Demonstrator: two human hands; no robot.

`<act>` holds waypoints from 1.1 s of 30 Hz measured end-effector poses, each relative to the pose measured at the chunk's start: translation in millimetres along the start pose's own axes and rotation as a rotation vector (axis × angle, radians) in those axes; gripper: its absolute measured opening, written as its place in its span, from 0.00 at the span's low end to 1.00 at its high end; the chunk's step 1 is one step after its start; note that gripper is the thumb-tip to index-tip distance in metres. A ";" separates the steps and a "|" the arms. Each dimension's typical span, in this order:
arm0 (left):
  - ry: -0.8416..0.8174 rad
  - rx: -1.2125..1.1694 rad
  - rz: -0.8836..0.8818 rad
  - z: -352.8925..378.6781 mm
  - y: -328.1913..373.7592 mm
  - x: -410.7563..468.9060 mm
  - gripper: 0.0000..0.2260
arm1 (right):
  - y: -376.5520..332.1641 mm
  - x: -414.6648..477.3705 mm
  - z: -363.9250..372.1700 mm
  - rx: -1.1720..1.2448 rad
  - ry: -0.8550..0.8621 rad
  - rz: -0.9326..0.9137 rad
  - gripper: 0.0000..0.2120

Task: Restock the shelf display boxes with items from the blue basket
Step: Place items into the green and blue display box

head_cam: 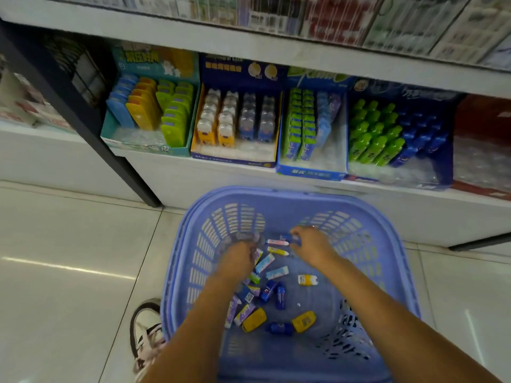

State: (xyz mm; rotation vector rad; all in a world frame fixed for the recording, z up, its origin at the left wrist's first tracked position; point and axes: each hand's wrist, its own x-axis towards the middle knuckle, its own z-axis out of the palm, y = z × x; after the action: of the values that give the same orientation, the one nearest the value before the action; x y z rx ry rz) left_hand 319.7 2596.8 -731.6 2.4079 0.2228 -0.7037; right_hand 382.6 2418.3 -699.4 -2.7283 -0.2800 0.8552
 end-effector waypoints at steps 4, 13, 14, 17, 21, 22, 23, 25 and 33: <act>-0.113 0.145 -0.007 29.4 -14.7 6.8 0.17 | 41.3 18.8 49.3 -0.009 -0.063 -0.009 0.23; 0.030 -0.050 -0.157 46.9 -45.6 28.3 0.16 | 76.8 40.4 90.8 -0.083 -0.015 0.031 0.14; 0.055 -0.072 -0.176 48.4 -46.1 29.7 0.14 | 78.9 39.1 92.0 -0.052 -0.004 0.052 0.14; 0.087 0.015 -0.248 52.7 -45.1 33.1 0.12 | 81.3 36.3 85.9 0.050 -0.027 0.119 0.13; 0.108 0.146 -0.241 51.4 -37.7 35.4 0.10 | 63.4 26.9 57.5 0.427 -0.112 0.191 0.21; 0.104 0.128 -0.245 50.4 -36.5 35.2 0.10 | 56.6 21.0 48.7 0.570 -0.153 0.188 0.24; 0.100 0.101 -0.248 48.6 -34.4 34.0 0.09 | 50.0 13.8 39.6 0.703 -0.201 0.171 0.25; 0.108 0.032 -0.232 42.9 -28.5 31.2 0.09 | 38.8 -1.2 23.2 0.961 -0.295 0.119 0.24; 0.204 -0.681 -0.082 -34.9 14.2 -2.6 0.06 | -2.9 -46.4 -29.0 0.972 0.195 -0.123 0.06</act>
State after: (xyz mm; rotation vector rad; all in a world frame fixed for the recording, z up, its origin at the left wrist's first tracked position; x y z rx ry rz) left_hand 337.0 2606.5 -699.4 1.8140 0.5501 -0.3337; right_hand 361.7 2403.2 -651.1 -1.8346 0.0232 0.4854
